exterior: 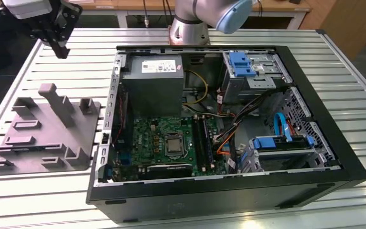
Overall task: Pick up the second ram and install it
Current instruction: 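Reach for the second ram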
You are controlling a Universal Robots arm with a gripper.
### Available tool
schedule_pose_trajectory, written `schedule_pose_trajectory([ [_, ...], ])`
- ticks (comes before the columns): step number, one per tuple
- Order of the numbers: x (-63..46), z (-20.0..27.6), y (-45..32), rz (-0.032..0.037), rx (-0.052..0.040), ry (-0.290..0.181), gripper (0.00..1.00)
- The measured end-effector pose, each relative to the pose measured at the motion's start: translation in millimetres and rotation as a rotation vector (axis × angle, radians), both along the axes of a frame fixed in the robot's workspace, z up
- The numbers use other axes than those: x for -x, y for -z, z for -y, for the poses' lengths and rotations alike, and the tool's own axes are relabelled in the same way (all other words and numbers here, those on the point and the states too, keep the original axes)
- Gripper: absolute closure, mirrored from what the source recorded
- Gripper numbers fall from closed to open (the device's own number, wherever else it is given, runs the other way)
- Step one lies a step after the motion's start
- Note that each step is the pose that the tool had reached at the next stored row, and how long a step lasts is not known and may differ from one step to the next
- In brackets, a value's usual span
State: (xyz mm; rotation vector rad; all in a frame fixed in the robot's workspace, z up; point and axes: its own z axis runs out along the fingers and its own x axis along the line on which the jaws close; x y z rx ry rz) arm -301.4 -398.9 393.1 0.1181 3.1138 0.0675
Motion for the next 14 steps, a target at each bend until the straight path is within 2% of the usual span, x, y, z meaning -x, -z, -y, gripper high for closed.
schedule_pose_trajectory([
  [14,26.9,0.0,0.3,0.0000,0.0000,0.000,0.90],
])
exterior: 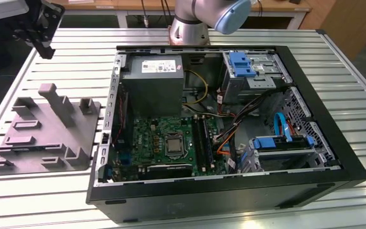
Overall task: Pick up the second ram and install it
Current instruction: 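Reach for the second ram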
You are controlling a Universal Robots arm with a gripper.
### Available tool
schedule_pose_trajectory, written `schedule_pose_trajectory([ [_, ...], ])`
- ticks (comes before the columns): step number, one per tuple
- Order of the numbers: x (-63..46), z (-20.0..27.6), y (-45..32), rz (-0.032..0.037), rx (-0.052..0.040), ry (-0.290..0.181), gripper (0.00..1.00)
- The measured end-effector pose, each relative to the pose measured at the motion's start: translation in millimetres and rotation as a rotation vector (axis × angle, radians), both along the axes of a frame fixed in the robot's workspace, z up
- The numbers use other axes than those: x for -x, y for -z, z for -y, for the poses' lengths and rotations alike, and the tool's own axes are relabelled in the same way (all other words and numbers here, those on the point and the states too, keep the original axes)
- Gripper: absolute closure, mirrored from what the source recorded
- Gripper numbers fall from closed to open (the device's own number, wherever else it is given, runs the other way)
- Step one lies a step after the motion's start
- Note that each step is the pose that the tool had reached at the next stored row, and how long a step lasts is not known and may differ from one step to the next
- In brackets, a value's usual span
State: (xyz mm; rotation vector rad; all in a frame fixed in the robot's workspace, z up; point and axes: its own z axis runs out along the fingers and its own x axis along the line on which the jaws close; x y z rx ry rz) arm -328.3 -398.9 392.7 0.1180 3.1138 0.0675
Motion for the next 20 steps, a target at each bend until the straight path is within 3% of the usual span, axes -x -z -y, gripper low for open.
schedule_pose_trajectory([
  [20,32.7,0.0,0.3,0.0000,0.0000,0.000,0.90],
])
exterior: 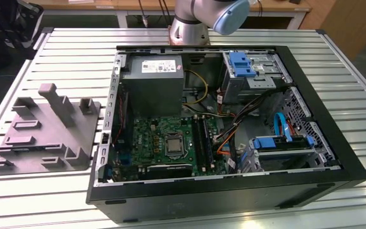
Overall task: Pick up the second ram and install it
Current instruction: 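Reach for the second ram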
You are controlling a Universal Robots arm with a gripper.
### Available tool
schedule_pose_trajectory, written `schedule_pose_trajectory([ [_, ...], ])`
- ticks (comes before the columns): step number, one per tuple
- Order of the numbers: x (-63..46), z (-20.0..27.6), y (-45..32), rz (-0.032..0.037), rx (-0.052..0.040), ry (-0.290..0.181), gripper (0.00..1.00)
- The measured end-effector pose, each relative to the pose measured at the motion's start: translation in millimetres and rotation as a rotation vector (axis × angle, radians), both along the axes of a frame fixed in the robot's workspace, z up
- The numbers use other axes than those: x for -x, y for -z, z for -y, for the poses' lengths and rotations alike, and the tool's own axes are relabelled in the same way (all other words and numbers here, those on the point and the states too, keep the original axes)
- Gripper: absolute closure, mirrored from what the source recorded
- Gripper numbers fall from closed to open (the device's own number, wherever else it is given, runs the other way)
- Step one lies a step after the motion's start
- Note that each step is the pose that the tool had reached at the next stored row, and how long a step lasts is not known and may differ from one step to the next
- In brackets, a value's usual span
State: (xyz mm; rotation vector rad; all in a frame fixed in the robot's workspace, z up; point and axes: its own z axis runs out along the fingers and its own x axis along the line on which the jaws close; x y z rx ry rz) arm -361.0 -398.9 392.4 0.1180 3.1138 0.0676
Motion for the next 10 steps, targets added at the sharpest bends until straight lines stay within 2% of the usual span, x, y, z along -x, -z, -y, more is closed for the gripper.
schedule_pose_trajectory([
  [10,16.2,0.0,0.3,0.0001,0.0000,0.000,0.90],
])
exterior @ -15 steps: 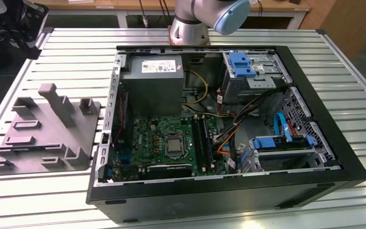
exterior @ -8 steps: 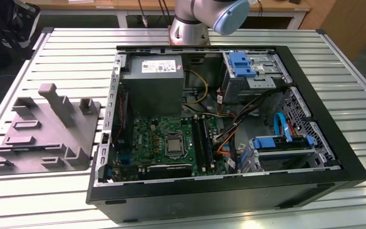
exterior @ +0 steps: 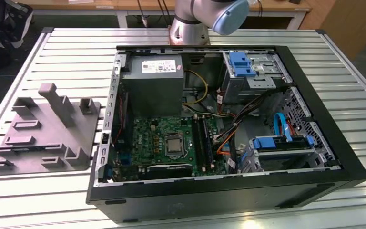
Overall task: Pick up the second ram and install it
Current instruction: 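Reach for the second ram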
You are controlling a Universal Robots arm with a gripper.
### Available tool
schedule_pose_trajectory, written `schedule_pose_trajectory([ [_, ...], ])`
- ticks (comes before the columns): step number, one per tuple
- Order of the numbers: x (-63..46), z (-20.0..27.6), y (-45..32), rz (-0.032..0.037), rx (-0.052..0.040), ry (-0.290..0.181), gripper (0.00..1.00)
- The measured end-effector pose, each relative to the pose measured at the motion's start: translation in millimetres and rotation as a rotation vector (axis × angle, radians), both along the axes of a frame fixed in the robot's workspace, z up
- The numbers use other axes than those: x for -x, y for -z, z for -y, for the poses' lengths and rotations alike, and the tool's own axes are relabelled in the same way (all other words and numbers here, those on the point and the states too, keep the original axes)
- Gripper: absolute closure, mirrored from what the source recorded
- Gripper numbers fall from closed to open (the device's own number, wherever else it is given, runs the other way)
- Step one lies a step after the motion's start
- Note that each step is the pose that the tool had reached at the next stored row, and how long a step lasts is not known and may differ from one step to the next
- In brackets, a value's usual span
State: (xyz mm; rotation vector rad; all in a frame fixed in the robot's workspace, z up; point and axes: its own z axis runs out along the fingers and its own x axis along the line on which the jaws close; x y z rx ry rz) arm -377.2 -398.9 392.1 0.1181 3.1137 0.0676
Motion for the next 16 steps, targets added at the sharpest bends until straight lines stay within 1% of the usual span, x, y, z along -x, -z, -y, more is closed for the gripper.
schedule_pose_trajectory([
  [7,9.1,0.1,0.9,-0.0001,0.0000,0.000,0.90],
  [13,9.9,0.3,0.9,-0.0001,0.0000,0.000,0.90],
  [16,10.5,2.1,1.0,-0.0001,0.0000,0.000,0.90],
])
